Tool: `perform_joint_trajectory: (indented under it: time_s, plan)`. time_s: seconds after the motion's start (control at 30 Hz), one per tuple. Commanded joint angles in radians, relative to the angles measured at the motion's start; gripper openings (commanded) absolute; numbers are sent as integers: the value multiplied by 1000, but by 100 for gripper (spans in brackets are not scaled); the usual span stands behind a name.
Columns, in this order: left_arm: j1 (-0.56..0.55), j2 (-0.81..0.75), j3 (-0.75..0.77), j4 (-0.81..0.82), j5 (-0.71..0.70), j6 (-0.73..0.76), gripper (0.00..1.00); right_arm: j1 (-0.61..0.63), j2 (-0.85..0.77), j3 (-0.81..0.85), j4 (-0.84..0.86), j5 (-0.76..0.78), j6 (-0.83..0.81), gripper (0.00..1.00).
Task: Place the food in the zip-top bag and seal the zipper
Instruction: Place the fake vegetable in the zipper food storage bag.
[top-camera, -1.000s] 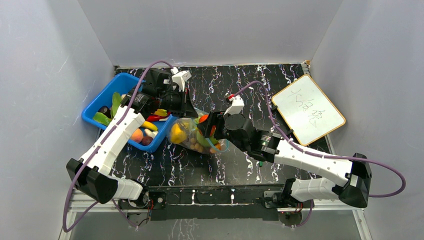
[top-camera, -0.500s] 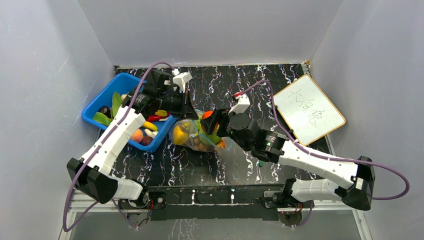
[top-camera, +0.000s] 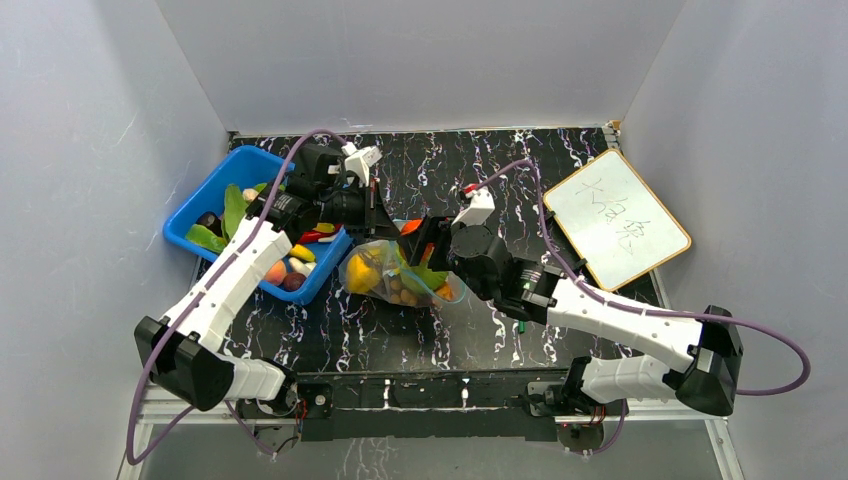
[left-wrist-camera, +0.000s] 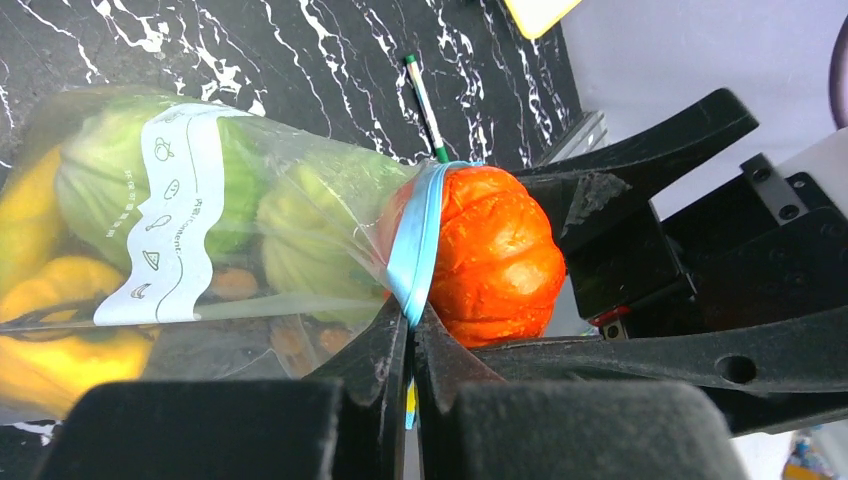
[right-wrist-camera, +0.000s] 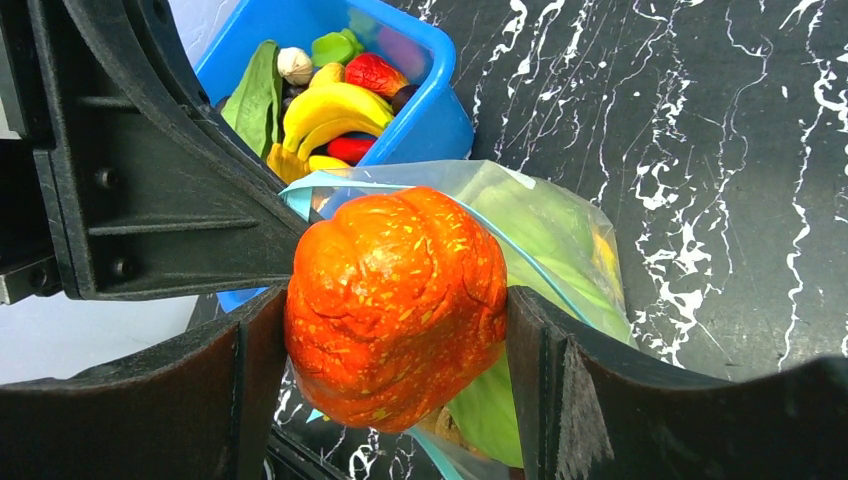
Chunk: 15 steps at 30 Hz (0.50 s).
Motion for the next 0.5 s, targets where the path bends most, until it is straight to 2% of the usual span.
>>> perform_joint_trajectory:
  time_s: [0.0, 0.17, 0.47]
  plan:
    - [-7, -84, -51, 162, 148, -142, 0, -3, 16, -28, 182, 8, 11, 35]
    - [-7, -109, -69, 189, 129, -180, 0, -4, -19, -124, 281, 51, 14, 34]
    - [-7, -111, -54, 196, 84, -203, 0, -4, -29, -207, 297, 11, 81, 32]
